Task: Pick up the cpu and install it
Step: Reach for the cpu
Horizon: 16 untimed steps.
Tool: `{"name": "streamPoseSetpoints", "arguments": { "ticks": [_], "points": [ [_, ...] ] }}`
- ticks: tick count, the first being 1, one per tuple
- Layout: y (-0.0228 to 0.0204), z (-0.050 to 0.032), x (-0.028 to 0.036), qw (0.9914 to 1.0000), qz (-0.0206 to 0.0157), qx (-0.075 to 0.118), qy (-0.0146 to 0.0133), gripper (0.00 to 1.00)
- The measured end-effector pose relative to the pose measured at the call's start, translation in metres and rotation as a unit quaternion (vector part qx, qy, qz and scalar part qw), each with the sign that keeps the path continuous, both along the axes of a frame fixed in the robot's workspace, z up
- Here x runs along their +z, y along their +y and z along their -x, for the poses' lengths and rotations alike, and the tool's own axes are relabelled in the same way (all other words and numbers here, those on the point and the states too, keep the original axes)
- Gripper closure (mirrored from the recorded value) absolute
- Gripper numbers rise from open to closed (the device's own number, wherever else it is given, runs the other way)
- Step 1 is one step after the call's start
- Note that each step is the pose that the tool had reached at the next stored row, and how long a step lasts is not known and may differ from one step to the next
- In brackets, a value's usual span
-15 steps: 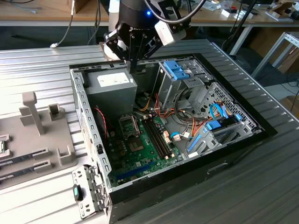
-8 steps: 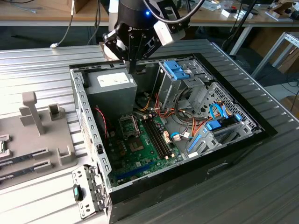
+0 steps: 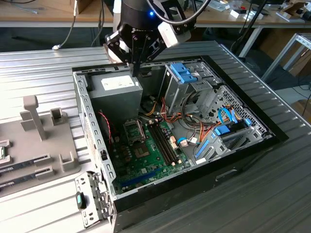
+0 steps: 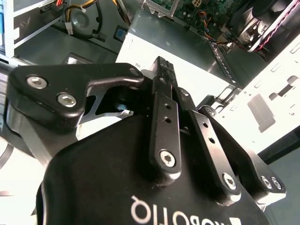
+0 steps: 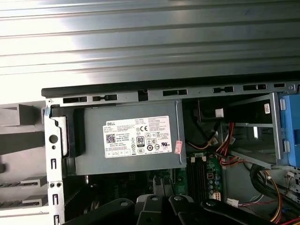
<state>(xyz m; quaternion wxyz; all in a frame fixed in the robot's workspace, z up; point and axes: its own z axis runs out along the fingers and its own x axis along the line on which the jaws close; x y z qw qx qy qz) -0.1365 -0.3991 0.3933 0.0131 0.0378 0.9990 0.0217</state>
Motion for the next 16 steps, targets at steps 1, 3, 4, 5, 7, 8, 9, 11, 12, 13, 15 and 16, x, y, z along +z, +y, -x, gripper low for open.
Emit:
{"name": "streamPoseSetpoints", "arguments": {
  "ticks": [1, 3, 4, 5, 7, 8, 9, 11, 12, 13, 15, 16],
  "points": [
    [0.0000, 0.0000, 0.0000, 1.00000, 0.0000, 0.000, 0.0000, 0.89],
    [-0.0005, 0.0005, 0.0000, 1.00000, 0.0000, 0.000, 0.0000, 0.89],
    [-0.0007, 0.0007, 0.0000, 1.00000, 0.0000, 0.000, 0.0000, 0.89],
    [-0.0008, 0.0009, 0.0000, 1.00000, 0.0000, 0.000, 0.0000, 0.89],
    [-0.0009, 0.0019, 0.0000, 1.00000, 0.0000, 0.000, 0.0000, 0.89],
    [-0.0009, 0.0022, 0.0000, 1.00000, 0.0000, 0.000, 0.0000, 0.89],
    [-0.0009, 0.0026, 0.0000, 1.00000, 0.0000, 0.000, 0.0000, 0.89],
    [-0.0010, 0.0032, 0.0000, 1.00000, 0.0000, 0.000, 0.0000, 0.89],
    [-0.0010, 0.0035, 0.0000, 1.00000, 0.0000, 0.000, 0.0000, 0.89],
    [-0.0010, 0.0038, 0.0000, 1.00000, 0.0000, 0.000, 0.0000, 0.89],
    [-0.0010, 0.0046, 0.0000, 1.00000, 0.0000, 0.000, 0.0000, 0.89],
    [-0.0010, 0.0050, 0.0000, 1.00000, 0.0000, 0.000, 0.0000, 0.89]
  ]
}}
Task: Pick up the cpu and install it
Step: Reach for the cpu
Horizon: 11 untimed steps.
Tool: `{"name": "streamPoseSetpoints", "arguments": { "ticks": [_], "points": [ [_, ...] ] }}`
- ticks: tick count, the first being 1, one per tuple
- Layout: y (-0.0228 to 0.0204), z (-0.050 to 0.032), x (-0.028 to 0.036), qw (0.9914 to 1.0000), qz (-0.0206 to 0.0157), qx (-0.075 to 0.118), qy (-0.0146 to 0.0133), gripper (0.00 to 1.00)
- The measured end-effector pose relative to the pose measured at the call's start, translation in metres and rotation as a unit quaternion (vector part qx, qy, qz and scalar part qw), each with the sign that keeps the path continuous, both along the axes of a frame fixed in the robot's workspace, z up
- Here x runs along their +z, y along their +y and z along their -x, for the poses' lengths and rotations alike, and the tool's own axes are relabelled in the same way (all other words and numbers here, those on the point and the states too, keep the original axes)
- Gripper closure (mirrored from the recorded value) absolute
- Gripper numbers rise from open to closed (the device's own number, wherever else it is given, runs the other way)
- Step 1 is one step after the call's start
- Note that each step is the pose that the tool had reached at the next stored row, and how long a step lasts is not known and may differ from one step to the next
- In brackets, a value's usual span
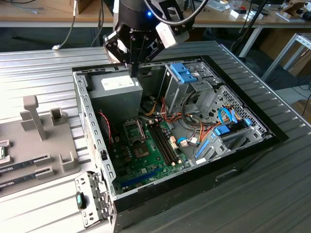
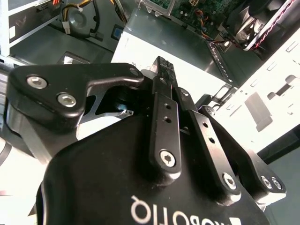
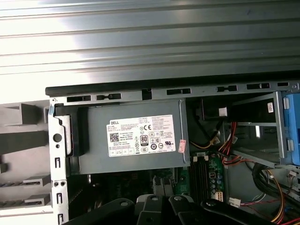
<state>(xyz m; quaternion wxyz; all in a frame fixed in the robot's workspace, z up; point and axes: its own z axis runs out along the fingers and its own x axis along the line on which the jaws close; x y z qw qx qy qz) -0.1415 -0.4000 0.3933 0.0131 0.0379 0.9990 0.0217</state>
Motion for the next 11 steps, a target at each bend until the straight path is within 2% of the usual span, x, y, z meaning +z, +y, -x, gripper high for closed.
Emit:
{"name": "streamPoseSetpoints", "arguments": {
  "ticks": [11],
  "points": [
    [0.0000, 0.0040, 0.0000, 1.00000, 0.0000, 0.000, 0.0000, 0.89]
  ]
}}
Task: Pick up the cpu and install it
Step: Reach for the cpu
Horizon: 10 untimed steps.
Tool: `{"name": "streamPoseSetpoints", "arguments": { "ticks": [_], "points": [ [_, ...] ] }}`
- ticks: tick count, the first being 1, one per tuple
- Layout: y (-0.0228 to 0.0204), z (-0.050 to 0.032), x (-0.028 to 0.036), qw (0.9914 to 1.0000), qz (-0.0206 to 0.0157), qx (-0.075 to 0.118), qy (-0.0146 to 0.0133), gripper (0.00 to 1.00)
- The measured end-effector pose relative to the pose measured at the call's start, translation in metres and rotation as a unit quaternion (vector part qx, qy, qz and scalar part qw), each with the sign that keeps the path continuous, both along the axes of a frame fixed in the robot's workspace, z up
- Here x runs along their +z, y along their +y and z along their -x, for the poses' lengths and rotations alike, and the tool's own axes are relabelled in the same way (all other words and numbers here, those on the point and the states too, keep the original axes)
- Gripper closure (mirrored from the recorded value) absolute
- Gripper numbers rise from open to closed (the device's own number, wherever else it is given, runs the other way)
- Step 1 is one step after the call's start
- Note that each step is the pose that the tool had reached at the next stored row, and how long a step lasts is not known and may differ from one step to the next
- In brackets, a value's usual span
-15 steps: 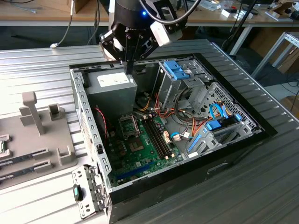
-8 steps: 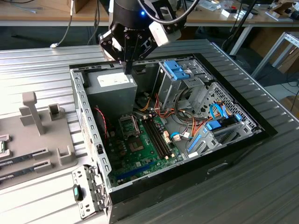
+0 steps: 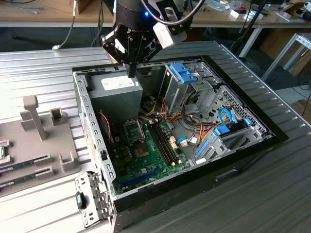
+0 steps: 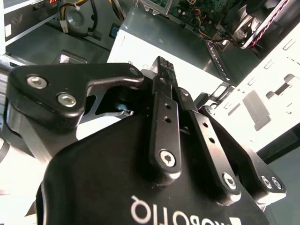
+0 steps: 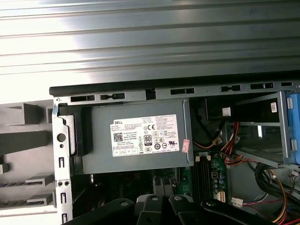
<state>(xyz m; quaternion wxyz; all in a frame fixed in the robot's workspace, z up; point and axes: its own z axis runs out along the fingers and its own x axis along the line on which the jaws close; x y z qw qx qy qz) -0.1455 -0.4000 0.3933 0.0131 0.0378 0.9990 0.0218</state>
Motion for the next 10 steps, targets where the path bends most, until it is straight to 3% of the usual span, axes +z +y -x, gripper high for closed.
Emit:
{"name": "streamPoseSetpoints", "arguments": {
  "ticks": [10],
  "points": [
    [0.0000, 0.0041, 0.0000, 1.00000, 0.0000, 0.000, 0.0000, 0.89]
  ]
}}
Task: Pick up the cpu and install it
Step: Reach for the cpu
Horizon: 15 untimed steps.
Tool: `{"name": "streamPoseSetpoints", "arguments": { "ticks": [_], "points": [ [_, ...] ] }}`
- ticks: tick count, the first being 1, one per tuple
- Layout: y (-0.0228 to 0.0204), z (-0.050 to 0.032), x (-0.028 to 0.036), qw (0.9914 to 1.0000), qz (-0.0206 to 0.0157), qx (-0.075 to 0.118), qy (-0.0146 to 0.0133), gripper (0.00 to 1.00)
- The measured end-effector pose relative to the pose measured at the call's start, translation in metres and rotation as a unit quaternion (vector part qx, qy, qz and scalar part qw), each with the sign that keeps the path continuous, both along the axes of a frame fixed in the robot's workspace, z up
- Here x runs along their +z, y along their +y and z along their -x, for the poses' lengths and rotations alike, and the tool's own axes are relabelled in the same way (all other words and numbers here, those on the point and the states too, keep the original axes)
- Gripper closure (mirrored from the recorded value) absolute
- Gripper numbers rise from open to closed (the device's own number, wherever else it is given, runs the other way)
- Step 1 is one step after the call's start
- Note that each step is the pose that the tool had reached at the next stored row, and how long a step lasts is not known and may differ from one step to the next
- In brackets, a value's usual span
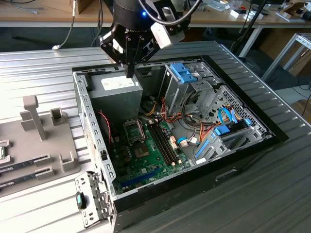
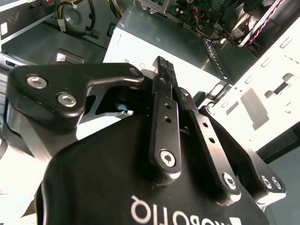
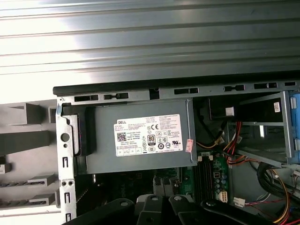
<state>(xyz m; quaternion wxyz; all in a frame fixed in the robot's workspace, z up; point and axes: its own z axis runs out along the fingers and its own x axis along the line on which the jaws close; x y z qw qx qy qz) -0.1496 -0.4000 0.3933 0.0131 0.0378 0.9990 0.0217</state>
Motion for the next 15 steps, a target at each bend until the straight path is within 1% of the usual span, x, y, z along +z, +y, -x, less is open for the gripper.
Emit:
{"name": "streamPoseSetpoints", "arguments": {
  "ticks": [15],
  "points": [
    [0.0000, 0.0066, 0.0000, 1.00000, 0.0000, 0.000, 0.0000, 0.89]
  ]
}}
